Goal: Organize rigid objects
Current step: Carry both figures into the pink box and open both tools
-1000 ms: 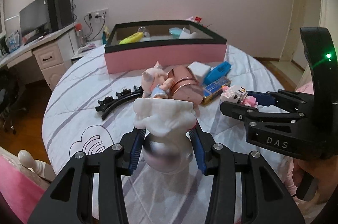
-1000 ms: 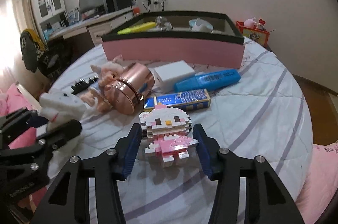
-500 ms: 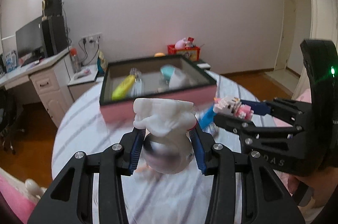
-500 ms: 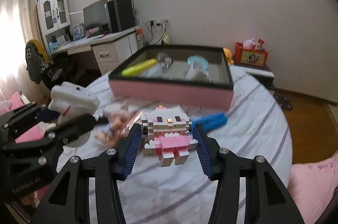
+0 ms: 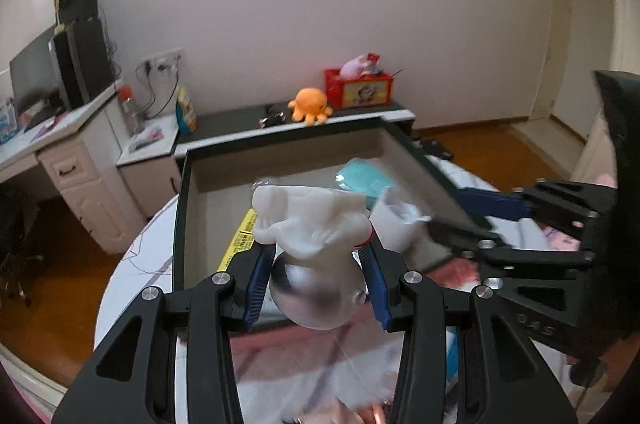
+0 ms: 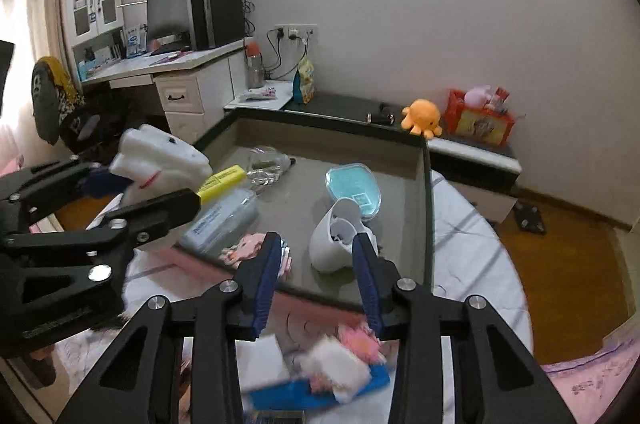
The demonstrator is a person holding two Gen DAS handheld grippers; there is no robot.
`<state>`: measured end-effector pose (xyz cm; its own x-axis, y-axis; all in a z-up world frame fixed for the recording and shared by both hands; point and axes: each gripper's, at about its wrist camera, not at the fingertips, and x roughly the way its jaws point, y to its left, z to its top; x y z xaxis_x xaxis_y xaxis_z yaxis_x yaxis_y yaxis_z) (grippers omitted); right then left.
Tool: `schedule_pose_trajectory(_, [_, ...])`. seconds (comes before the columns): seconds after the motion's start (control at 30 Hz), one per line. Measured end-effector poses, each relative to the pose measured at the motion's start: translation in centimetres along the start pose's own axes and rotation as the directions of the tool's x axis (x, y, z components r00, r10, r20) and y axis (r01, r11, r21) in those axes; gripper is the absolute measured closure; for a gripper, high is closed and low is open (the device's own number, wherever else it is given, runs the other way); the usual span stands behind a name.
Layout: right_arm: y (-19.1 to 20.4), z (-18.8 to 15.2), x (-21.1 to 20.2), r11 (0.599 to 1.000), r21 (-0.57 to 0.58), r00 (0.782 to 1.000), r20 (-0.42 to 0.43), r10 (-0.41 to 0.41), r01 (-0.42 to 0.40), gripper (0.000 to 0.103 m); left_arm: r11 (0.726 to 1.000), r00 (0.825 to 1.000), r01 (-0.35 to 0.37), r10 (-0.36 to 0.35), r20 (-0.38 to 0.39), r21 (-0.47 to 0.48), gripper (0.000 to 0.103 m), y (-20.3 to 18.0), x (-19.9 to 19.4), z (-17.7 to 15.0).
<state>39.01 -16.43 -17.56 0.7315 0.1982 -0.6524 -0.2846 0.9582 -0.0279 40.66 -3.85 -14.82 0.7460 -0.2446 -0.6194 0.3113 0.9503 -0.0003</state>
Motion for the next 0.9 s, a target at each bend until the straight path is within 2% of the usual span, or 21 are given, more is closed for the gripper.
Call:
schedule_pose_trajectory(0.1, [-1.4,-1.5,-1.5,0.998,0.056,1.000,0.026,-0.017,0.015,0.063,1.000,1.000,0.007,-0.007,0.005,0.001,0.060,0.3,0.0,-0.6])
schedule_pose_trajectory(0.13, [-1.8,-2.2,-2.0,0.997,0.078,1.000,0.028,-0.008,0.006,0.055,1.000,1.000,0.013,-0.013,0.011,0.001,0.060,0.5,-0.2,-0.9])
schedule_pose_trajectory(0.17, [-2.1,-3.0,-2.3,0.995,0.100,1.000,0.023,0.003,-0.006,0.040,1.000,1.000,0.014,-0.014,0.007,0.000,0.060,0.6,-0.4,-1.2])
schedule_pose_trajectory(0.23, [-2.2,-4.7,-2.2,0.992,0.118,0.999,-0.003,0.048,-0.047,0.030,1.000,1.000,0.012,-0.012,0.011,0.001,0.060,0.6,-0.8,-1.4])
schedule_pose_trajectory(0.43, [-1.7,-7.8,1.2,0.994,0.105,0.991,-0.126,0.051,-0.037,0.030,0.999,0.999,0.033,-0.033,0.019,0.004,0.060,0.3,-2.1,-2.1])
schedule_pose_trajectory(0.5, [-2.4,-7.8,1.7,0.989,0.135,0.991,-0.111,0.072,-0.057,0.031,0.999,0.999,0.030,-0.030,0.016,0.014,0.060,0.1,-2.4,-2.3])
schedule_pose_trajectory(0.53, [-2.7,-7.7,2.0,0.988,0.142,0.989,-0.119,0.082,-0.065,0.043,0.999,0.999,0.030,-0.030,0.014,0.014,0.060,0.1,-2.5,-2.3])
schedule_pose_trajectory(0.73, [-2.6,-7.5,1.6,0.987,0.128,0.986,-0.123,0.110,-0.094,0.044,1.000,1.000,0.019,-0.019,0.016,0.021,0.060,0.0,-3.1,-2.0])
schedule_pose_trajectory(0.9, [-2.1,-7.0,-0.6,0.990,0.107,0.992,-0.078,0.101,-0.092,0.048,0.999,1.000,0.022,-0.022,0.014,0.032,0.060,-0.1,-3.2,-1.7])
